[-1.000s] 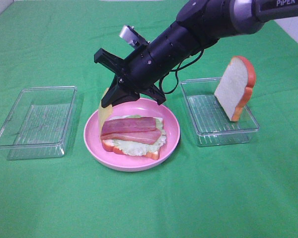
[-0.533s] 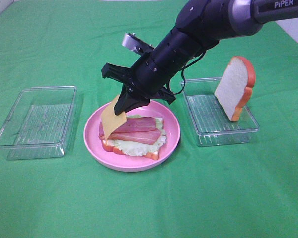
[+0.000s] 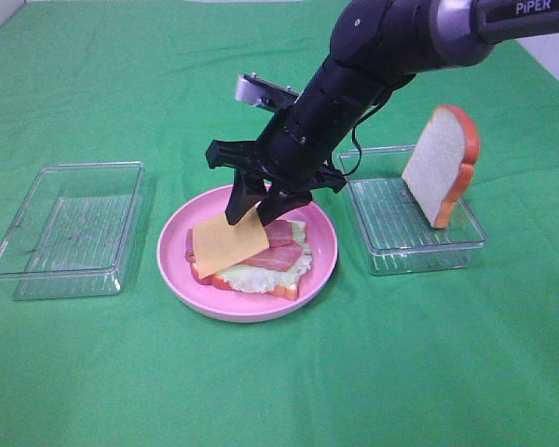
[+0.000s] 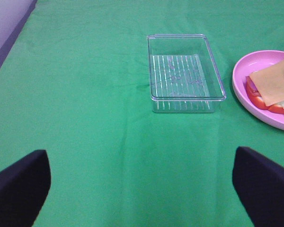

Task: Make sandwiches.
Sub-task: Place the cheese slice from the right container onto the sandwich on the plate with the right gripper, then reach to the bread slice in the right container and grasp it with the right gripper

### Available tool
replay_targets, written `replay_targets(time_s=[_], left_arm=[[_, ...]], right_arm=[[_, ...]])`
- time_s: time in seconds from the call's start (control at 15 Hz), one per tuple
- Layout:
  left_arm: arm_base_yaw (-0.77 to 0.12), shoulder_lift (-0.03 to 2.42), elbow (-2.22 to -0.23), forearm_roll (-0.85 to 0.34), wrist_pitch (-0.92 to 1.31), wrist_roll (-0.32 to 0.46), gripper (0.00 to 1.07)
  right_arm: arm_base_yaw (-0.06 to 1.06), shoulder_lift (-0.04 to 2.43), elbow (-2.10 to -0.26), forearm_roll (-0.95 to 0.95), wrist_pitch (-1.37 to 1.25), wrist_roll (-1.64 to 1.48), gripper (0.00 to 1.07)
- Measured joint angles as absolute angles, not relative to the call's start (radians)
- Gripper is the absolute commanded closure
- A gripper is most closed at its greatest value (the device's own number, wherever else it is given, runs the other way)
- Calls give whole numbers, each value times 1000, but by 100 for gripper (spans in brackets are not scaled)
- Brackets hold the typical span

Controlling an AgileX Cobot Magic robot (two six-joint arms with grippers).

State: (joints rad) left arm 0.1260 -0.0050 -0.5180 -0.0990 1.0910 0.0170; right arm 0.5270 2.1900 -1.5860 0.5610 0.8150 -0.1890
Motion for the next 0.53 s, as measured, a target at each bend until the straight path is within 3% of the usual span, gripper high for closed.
replay_targets(time_s=[0.13, 0.53], left_arm=[[126, -5, -518, -99, 1091, 17, 9], [126, -5, -518, -99, 1091, 17, 9]], right_arm=[[527, 2175, -1586, 509, 839, -164, 11], [527, 2044, -1673, 363, 1075, -94, 9]])
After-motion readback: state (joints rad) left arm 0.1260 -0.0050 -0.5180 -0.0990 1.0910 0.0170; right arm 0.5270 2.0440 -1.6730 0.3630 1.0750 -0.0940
